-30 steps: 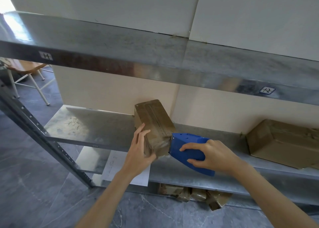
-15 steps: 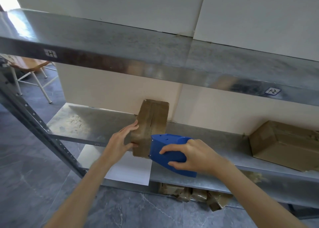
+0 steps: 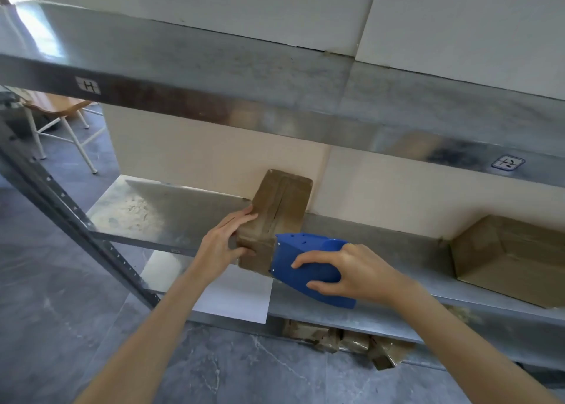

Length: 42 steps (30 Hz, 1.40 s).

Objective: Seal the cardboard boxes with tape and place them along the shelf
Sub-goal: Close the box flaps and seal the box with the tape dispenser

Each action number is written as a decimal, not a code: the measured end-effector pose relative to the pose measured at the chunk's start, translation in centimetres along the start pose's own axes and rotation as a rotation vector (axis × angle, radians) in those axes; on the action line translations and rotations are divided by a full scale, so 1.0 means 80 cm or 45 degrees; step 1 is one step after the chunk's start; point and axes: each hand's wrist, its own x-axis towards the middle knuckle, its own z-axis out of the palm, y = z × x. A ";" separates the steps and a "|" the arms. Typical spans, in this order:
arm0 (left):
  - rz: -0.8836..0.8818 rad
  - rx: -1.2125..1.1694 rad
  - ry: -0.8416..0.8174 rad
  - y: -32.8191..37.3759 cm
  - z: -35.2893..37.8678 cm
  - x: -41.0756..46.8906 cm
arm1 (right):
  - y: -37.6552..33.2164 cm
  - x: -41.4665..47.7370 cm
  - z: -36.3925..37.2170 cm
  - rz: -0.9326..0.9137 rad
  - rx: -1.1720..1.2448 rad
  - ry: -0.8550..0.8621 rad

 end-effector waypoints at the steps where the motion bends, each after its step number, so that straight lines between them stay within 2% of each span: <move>1: 0.006 0.016 -0.001 0.000 0.000 0.001 | 0.002 -0.002 0.000 0.001 0.003 -0.008; 11: 0.030 0.099 0.013 0.002 0.003 0.005 | 0.042 -0.052 -0.015 0.091 0.027 -0.038; 23: 0.040 0.144 0.011 -0.004 0.011 0.006 | 0.036 -0.079 -0.015 0.082 0.200 -0.007; 34: 0.020 0.118 0.042 -0.004 0.015 0.006 | 0.044 -0.081 -0.018 0.209 -0.015 -0.025; 42: 0.011 0.059 0.039 0.001 0.014 0.005 | 0.046 -0.064 0.012 0.298 0.020 -0.008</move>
